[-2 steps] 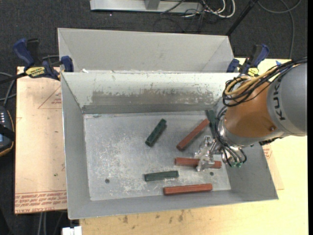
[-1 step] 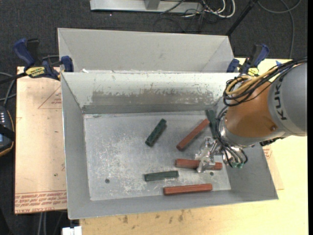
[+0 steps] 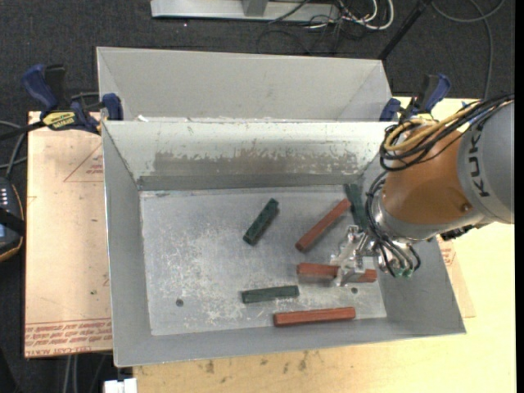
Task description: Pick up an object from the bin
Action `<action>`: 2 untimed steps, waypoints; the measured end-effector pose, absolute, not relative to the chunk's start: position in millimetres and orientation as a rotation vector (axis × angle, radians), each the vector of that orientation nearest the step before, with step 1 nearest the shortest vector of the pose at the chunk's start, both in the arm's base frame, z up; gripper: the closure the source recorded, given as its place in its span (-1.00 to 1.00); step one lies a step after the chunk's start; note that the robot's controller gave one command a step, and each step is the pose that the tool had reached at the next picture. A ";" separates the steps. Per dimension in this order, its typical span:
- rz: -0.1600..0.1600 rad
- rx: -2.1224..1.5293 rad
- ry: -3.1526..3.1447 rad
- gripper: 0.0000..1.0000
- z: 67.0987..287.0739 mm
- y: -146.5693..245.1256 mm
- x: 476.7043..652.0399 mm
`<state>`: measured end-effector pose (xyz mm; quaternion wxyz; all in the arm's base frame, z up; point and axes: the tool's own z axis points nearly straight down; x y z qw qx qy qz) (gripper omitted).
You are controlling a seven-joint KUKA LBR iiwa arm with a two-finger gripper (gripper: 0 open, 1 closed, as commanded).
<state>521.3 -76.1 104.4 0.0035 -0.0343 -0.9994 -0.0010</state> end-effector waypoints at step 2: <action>-0.001 -0.108 -3.142 1.00 140.5 -76.6 523.9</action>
Offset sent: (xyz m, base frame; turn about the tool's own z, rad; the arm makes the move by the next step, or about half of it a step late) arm 0.0000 -0.0001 0.0186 0.0000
